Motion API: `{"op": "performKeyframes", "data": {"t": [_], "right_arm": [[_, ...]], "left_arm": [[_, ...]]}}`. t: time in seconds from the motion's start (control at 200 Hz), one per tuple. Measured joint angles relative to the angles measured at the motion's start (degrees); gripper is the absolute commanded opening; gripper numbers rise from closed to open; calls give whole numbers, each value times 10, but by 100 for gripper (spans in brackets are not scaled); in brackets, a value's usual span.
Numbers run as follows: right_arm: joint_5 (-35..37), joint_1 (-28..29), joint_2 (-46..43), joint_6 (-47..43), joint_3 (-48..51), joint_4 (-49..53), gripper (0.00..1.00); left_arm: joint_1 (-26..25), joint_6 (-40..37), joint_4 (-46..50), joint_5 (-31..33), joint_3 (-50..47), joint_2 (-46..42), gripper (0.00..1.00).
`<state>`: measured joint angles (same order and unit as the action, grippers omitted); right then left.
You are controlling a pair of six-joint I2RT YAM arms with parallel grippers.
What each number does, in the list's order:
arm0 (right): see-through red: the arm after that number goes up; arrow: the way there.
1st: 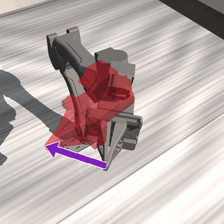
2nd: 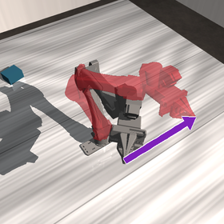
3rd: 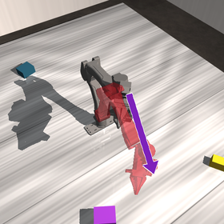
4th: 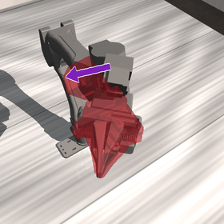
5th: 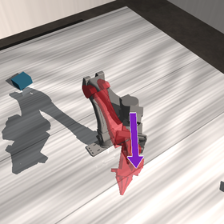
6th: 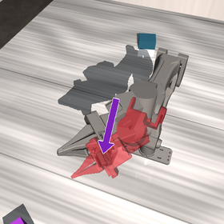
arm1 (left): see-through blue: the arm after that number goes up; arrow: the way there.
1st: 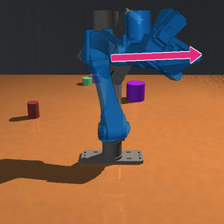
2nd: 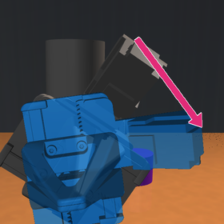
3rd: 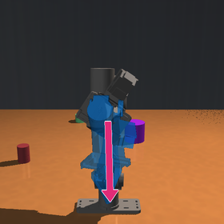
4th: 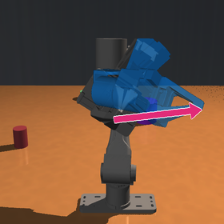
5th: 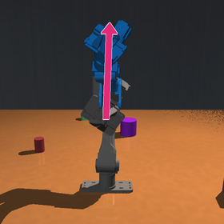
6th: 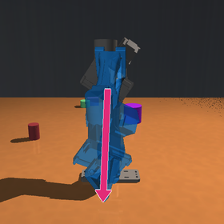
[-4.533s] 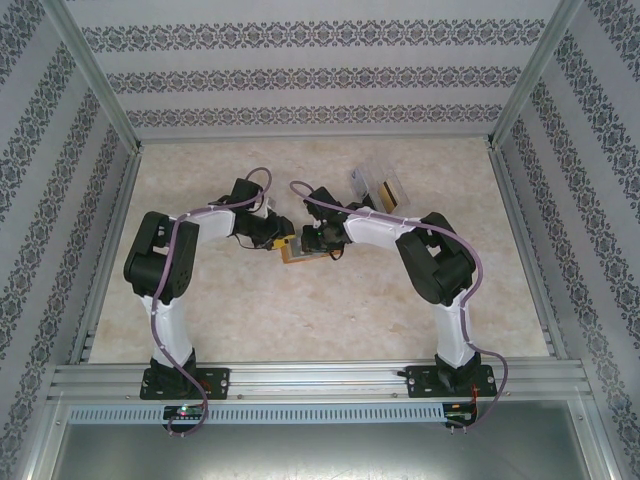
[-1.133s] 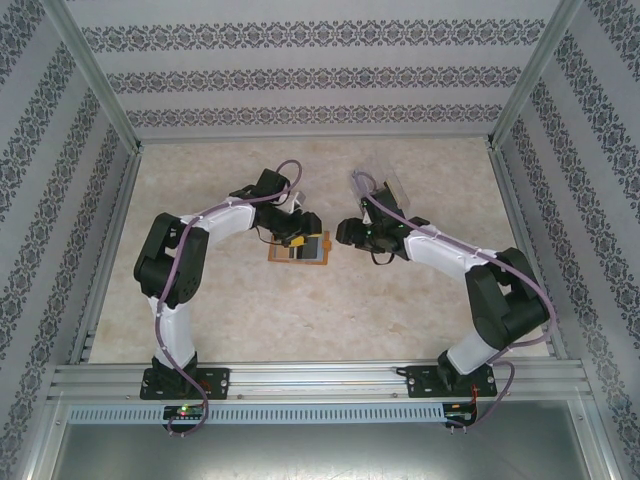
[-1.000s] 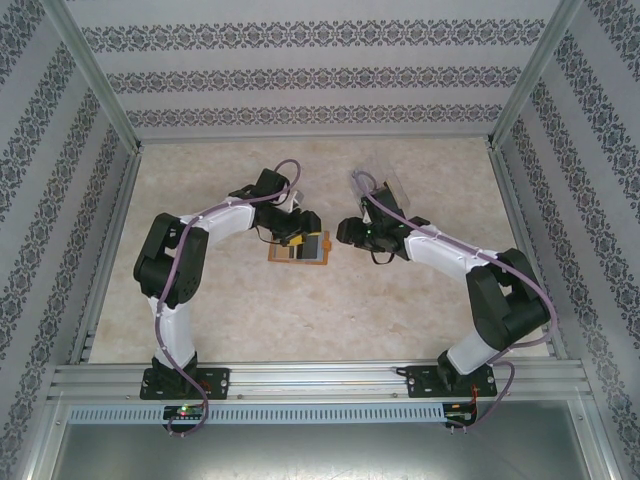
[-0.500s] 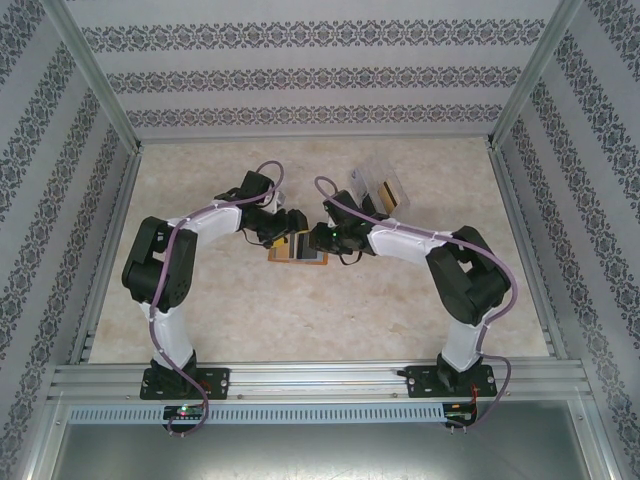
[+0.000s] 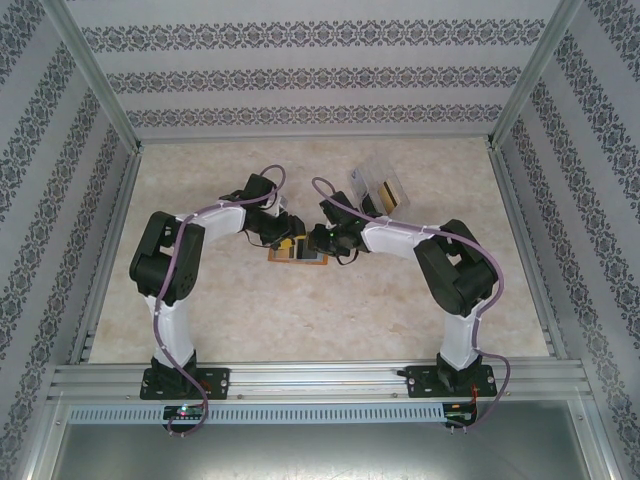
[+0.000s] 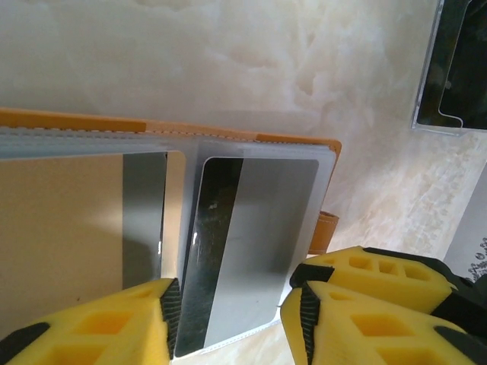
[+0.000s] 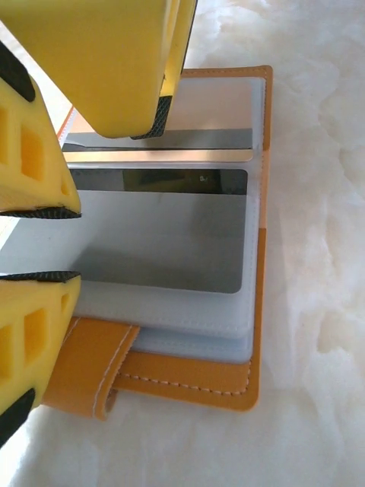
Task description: Take the credit cards out of the card holder
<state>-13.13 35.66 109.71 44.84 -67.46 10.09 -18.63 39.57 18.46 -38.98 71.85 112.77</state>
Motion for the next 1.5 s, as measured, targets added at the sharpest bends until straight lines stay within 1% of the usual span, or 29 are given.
{"op": "performKeyframes", "data": {"t": [0.12,0.21,0.44,0.599,0.754,0.874,1.044,1.249,1.499], "right_arm": [[0,-7,10,1,-1,4,27],[-8,-11,16,3,-3,4,23],[-15,-11,24,5,-9,4,20],[-15,-12,25,7,-9,4,20],[-16,-14,25,9,-9,4,20],[-16,-14,25,12,-9,4,20],[-15,-14,25,13,-9,4,20],[-15,-14,25,13,-9,4,20],[-15,-18,25,13,-9,4,20]], "left_arm": [[0,0,1,0,5,11,41],[0,-1,1,0,5,15,40],[0,-5,4,0,11,20,36],[0,-18,4,-2,12,21,34],[0,-36,4,-17,13,21,34],[4,-44,3,-33,13,21,29],[10,-44,-5,-58,12,21,25],[11,-44,-7,-63,11,21,18],[11,-44,-11,-65,11,21,18]]}}
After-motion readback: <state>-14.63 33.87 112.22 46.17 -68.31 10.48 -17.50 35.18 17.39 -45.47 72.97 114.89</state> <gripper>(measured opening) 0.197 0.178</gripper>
